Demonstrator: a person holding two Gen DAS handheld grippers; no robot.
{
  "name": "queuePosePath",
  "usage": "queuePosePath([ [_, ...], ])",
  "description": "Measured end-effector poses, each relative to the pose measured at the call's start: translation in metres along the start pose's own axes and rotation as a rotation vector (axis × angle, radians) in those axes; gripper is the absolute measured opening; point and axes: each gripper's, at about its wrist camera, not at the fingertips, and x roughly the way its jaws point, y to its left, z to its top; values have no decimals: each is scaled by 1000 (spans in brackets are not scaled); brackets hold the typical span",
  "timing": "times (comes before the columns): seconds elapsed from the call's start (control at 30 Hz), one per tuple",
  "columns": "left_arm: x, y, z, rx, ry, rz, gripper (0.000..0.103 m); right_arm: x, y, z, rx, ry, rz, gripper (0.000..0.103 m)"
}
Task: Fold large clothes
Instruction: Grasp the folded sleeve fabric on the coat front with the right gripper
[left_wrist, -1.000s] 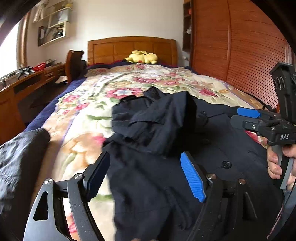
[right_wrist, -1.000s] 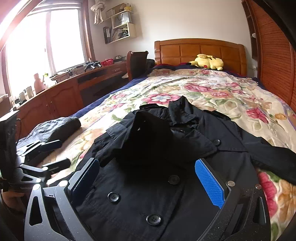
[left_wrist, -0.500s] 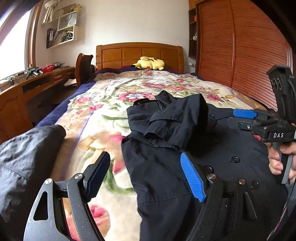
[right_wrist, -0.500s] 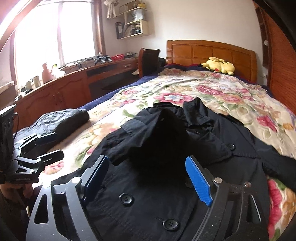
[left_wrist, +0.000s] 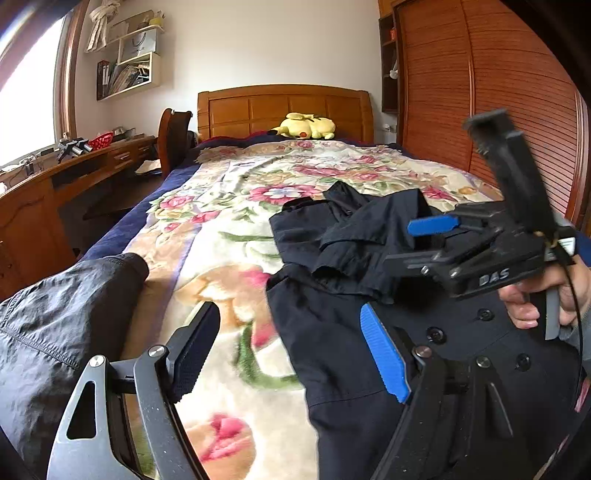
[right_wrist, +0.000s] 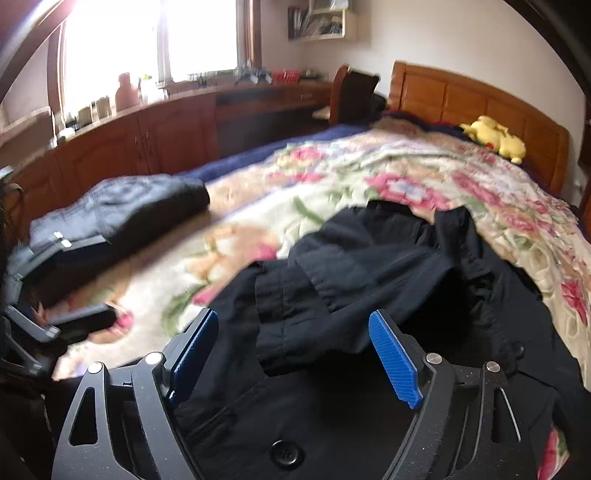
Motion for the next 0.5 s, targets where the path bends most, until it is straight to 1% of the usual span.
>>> queuePosePath([
  [0.13, 6, 8, -1, -8, 18, 1, 79, 29, -7, -5, -1, 94, -18, 85],
  [0.23, 9, 14, 2, -35, 27, -20, 79, 47, -3, -7, -41, 173, -39, 85],
  [0.3, 9, 16, 4, -35, 31, -20, 79, 55, 1, -7, -74, 204, -65, 85],
  [0.4, 9, 18, 4, -28, 34, -18, 79, 68, 0, -3, -86, 236, -94, 84],
  [0.5, 7, 20, 4, -24, 33, -16, 79, 78, 3, -6, -91, 256, -136, 79],
])
